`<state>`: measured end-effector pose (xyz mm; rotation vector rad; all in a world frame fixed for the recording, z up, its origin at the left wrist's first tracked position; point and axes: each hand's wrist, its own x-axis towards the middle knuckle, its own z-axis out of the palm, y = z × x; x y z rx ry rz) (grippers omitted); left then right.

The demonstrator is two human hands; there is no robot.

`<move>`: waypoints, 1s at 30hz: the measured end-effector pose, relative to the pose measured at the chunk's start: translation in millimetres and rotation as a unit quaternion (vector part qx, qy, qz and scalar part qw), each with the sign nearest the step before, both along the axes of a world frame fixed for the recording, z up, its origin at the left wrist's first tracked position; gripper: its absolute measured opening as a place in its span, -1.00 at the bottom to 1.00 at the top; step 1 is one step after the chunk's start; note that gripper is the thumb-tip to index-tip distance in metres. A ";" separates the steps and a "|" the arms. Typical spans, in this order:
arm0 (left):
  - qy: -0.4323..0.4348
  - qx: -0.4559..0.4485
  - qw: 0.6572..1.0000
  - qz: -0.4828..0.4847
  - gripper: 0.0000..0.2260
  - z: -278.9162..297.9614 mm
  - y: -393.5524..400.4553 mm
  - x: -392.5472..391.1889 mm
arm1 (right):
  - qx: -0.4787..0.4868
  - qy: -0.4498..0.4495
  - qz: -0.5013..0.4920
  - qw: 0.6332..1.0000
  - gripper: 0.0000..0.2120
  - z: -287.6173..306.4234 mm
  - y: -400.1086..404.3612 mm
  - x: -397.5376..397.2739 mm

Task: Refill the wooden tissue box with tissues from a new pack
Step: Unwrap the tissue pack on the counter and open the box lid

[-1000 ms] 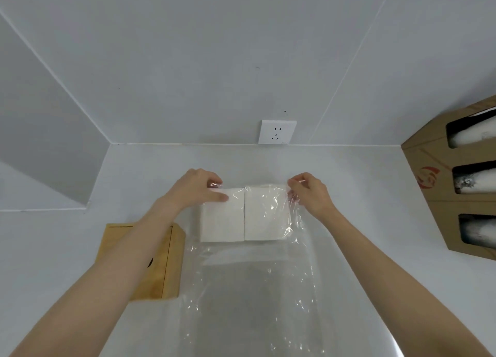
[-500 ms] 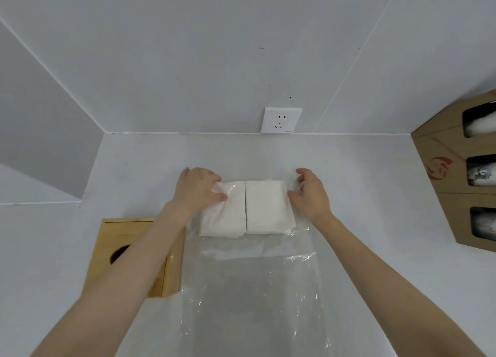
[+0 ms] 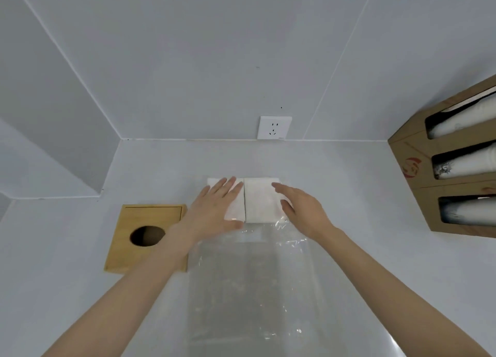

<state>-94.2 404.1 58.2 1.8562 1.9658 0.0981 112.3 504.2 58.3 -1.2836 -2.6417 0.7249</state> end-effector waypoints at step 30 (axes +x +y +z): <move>-0.077 0.283 0.938 0.184 -0.71 14.9 -181.4 22.0 | -0.050 0.099 0.084 0.990 -0.61 0.1 -172.3 -19.0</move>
